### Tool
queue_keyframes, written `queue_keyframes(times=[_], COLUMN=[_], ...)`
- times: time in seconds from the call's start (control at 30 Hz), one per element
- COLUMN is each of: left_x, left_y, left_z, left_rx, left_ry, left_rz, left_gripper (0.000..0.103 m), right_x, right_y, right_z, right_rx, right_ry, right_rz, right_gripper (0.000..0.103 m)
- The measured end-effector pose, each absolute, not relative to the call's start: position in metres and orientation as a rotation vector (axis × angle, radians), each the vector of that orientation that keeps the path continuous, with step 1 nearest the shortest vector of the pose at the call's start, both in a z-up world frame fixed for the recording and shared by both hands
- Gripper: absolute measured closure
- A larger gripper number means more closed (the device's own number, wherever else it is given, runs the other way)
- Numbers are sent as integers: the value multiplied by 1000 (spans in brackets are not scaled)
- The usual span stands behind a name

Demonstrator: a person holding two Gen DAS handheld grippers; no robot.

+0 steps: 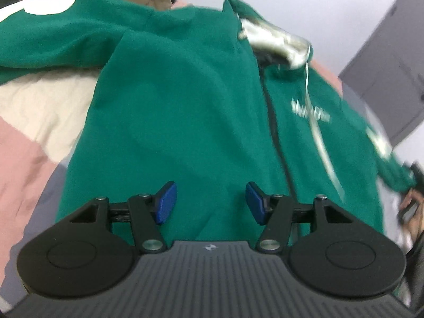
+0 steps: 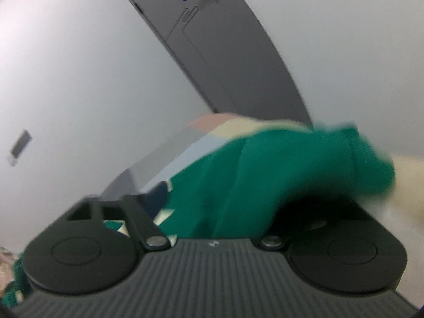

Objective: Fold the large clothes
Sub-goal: 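Grasp the other sleeve cuff with the right gripper and lift it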

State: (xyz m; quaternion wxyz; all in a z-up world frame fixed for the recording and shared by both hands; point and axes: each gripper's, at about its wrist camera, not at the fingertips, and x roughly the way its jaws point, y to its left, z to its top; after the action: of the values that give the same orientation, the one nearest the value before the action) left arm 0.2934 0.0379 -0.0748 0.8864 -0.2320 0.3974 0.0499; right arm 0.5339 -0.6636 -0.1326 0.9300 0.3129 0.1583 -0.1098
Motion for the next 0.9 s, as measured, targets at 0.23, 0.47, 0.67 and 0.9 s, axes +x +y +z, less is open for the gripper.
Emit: queue_keyframes(times=[0.23,0.47,0.67,0.9], left_x=[321,328,309,269], left_y=[47,54,63,64], left_z=[-76,-101,-96,-61], left_rx=[-519,-490,-556,-625], left_ry=[818,926,910,772], left_rz=[156,217,153,47], left_gripper=[40,40,40,40], right_x=[569,570,543,472], right_y=[-704,-676,-593,-463], right_z=[-107,-44,37,126], right_rx=[490,339,148,-24], right_ry=[388,317,221,97], right_rz=[-385,-401,-215,37], right_gripper=[93,94,94,94])
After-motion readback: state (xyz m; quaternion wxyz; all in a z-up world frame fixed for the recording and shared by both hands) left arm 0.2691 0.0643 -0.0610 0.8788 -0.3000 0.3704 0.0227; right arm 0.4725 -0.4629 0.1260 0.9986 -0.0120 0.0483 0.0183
